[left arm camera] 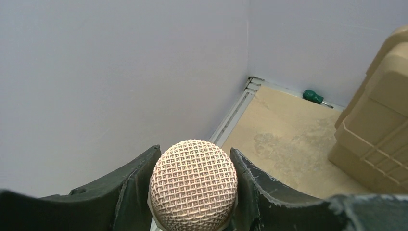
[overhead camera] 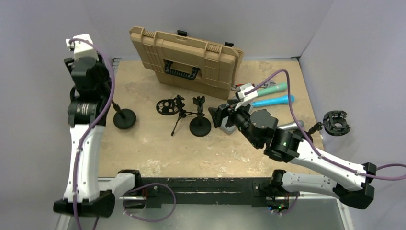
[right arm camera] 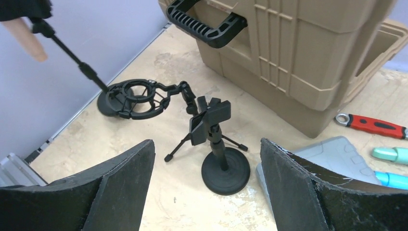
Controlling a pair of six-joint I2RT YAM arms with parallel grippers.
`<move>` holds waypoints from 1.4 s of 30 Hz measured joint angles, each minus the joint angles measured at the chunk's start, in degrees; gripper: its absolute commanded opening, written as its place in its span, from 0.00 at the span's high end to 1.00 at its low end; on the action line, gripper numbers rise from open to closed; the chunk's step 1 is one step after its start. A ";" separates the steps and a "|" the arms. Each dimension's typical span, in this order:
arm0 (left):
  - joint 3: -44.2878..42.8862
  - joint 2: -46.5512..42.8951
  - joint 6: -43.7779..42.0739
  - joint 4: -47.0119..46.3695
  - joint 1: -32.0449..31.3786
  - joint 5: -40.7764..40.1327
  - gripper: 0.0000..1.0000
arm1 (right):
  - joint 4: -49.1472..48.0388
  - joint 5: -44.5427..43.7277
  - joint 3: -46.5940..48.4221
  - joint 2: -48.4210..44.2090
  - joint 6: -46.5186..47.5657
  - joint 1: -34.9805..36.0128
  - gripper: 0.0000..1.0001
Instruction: Remove the microphone from the stand
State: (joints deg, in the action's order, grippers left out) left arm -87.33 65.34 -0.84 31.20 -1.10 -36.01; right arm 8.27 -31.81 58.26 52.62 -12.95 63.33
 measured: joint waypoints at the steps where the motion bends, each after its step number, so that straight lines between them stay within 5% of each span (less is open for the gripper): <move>1: 1.38 -2.78 -0.39 0.15 -0.20 0.11 1.00 | -0.35 0.35 0.00 0.81 0.11 0.00 0.22; 14: 5.77 -18.69 1.49 14.25 -8.50 14.88 1.00 | -1.22 3.63 3.87 8.24 1.99 -0.02 0.20; 28: 11.23 -20.85 4.31 13.33 -11.80 59.49 1.00 | -3.82 24.96 4.52 15.61 4.63 -0.07 0.19; 42: 13.97 -19.58 7.37 7.58 -20.68 65.44 1.00 | -11.23 41.83 4.04 16.24 6.64 0.00 0.18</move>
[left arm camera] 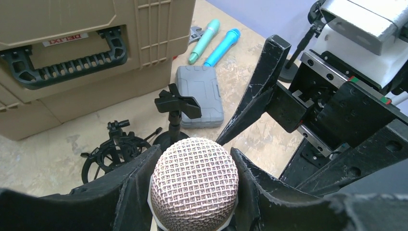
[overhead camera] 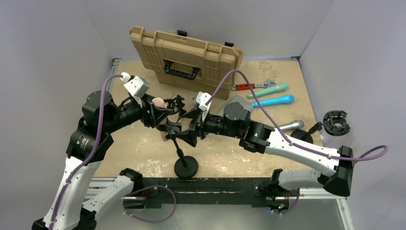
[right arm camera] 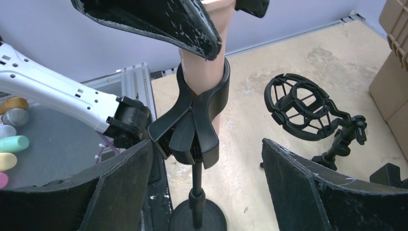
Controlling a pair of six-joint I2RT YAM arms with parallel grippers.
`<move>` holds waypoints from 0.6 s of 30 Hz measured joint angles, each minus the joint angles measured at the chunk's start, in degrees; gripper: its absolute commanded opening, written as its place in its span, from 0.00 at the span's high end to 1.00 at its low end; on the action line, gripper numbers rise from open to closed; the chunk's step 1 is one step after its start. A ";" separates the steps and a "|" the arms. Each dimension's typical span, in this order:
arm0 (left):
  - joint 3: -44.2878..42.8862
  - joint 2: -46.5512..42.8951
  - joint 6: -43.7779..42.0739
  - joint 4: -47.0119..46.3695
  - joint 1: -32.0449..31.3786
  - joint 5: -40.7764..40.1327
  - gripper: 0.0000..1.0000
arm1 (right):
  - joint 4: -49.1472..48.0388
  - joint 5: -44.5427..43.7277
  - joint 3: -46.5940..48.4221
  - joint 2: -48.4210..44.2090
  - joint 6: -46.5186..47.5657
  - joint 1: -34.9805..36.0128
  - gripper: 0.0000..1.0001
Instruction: Remove the microphone from the stand
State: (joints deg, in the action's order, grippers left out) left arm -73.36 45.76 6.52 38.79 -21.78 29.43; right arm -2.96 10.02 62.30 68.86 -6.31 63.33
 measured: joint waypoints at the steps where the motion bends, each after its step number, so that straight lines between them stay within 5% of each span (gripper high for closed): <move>1: 0.00 0.04 0.33 -0.07 -0.57 -0.66 1.00 | -0.42 0.31 0.00 0.07 0.04 0.00 0.18; 18: -1.79 -0.17 1.75 2.25 -2.80 -14.71 1.00 | -4.76 -0.66 -0.15 1.57 -0.76 0.74 0.19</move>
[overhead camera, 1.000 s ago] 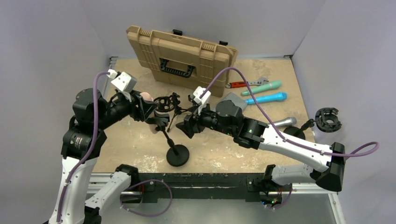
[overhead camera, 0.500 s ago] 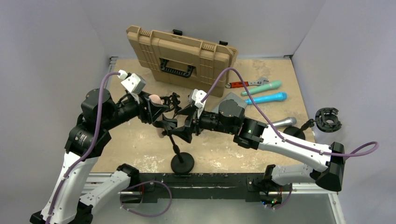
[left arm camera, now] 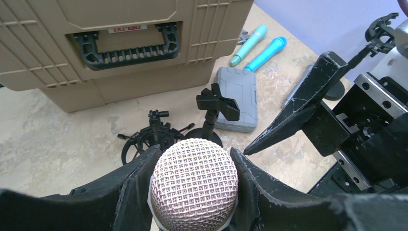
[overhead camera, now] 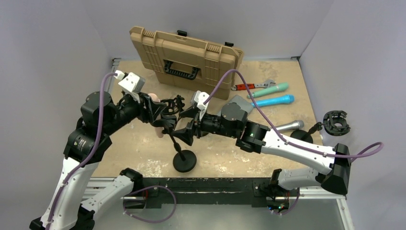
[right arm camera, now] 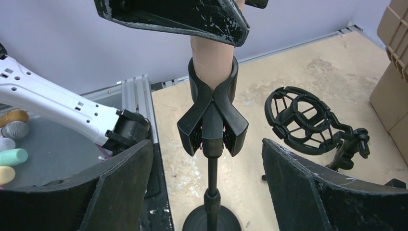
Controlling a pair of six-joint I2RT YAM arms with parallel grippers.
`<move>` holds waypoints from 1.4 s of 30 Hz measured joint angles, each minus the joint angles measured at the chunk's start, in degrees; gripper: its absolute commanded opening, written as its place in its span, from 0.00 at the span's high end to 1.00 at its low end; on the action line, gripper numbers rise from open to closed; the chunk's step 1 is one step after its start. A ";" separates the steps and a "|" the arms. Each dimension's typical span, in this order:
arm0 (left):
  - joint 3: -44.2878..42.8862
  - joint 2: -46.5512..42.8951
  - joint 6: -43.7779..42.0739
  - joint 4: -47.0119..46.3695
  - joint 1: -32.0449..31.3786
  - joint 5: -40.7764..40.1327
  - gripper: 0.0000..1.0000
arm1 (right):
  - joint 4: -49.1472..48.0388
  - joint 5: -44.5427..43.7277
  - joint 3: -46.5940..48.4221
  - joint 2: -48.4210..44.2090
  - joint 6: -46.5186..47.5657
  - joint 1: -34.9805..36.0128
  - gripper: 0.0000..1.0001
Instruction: Remove the microphone from the stand
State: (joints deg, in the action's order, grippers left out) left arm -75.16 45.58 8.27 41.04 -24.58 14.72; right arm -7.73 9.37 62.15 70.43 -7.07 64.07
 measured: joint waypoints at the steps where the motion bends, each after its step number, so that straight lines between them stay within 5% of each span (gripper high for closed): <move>1: 0.00 -0.11 -0.20 -0.07 -0.11 -0.52 1.00 | -0.39 0.02 0.00 0.46 -0.02 0.00 0.18; 25: 1.16 1.90 -4.92 -4.59 -16.41 -19.34 1.00 | -0.50 -6.97 3.50 7.61 -0.70 0.85 0.31; 30: 1.16 2.47 -4.92 -5.22 -18.10 -21.03 1.00 | -0.55 -7.37 3.52 8.59 -1.01 1.51 0.67; 32: 1.16 2.47 -5.01 -5.20 -18.53 -21.57 1.00 | -0.63 -8.22 3.52 8.70 -1.03 1.53 0.99; 42: -1.60 3.39 -3.34 -1.40 -18.97 -24.20 1.00 | -3.91 -8.68 1.77 8.63 -0.59 1.64 1.00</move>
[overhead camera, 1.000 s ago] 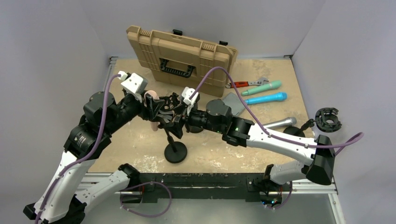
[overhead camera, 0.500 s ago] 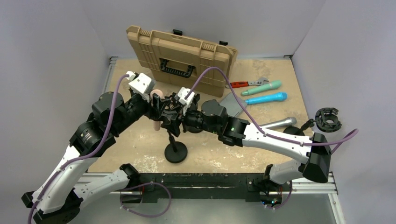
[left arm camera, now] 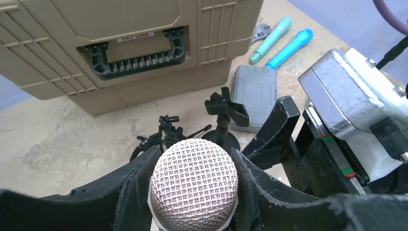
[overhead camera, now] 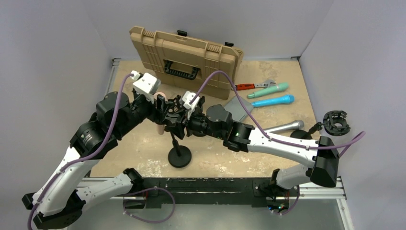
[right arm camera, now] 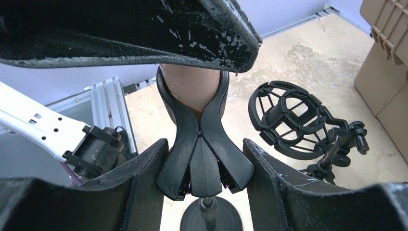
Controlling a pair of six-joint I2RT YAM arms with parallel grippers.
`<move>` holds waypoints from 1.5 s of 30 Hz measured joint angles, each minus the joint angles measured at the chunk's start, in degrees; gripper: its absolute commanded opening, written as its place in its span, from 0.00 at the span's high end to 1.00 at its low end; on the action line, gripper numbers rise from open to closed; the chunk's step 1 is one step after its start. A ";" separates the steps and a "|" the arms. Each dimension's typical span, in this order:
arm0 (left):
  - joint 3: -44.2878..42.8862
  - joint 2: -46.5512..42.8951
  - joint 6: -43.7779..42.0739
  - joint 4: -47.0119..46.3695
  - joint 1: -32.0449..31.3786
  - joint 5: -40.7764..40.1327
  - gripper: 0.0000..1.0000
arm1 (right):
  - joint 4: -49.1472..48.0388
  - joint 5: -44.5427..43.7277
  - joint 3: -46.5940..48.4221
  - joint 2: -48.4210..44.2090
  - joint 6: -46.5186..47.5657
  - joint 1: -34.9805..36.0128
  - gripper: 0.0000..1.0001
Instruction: Remove the microphone from the stand
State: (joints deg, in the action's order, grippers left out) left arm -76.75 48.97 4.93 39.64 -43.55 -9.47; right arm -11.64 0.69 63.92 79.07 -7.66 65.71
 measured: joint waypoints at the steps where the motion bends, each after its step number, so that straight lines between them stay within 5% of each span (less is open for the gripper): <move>1: -1.20 0.57 0.42 1.55 -0.07 -0.26 1.00 | -0.17 -0.09 -0.07 -0.02 0.20 0.04 1.00; 5: -4.44 2.43 0.20 5.53 -0.09 0.90 1.00 | -0.04 -0.66 -0.07 -0.02 0.90 0.26 1.00; 8: -5.18 3.10 -0.09 6.32 0.04 2.12 1.00 | -0.02 -1.05 -0.26 -0.37 0.90 0.35 0.50; 10: -5.42 3.50 0.11 6.40 0.02 2.69 1.00 | -0.22 -1.22 -1.05 -1.14 0.85 0.37 0.31; 19: -5.40 3.21 0.66 6.75 0.02 2.60 1.00 | -5.27 -0.90 -6.93 -3.32 1.31 0.26 0.22; 26: -5.38 3.15 0.70 6.78 0.02 2.60 1.00 | -7.82 0.07 -6.91 -2.60 1.31 0.26 0.38; 34: -5.38 2.73 1.51 6.71 0.02 1.92 1.00 | -8.74 0.24 -6.64 -1.07 0.57 0.76 0.98; 45: -7.85 2.25 0.98 7.54 0.13 -0.37 1.00 | -10.64 -1.22 -8.20 -1.18 1.73 0.76 1.00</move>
State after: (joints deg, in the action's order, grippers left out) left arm -84.60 51.22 5.91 47.18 -43.42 -9.85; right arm -22.28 -0.54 55.72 77.89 -5.93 66.48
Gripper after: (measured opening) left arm 0.507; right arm 0.393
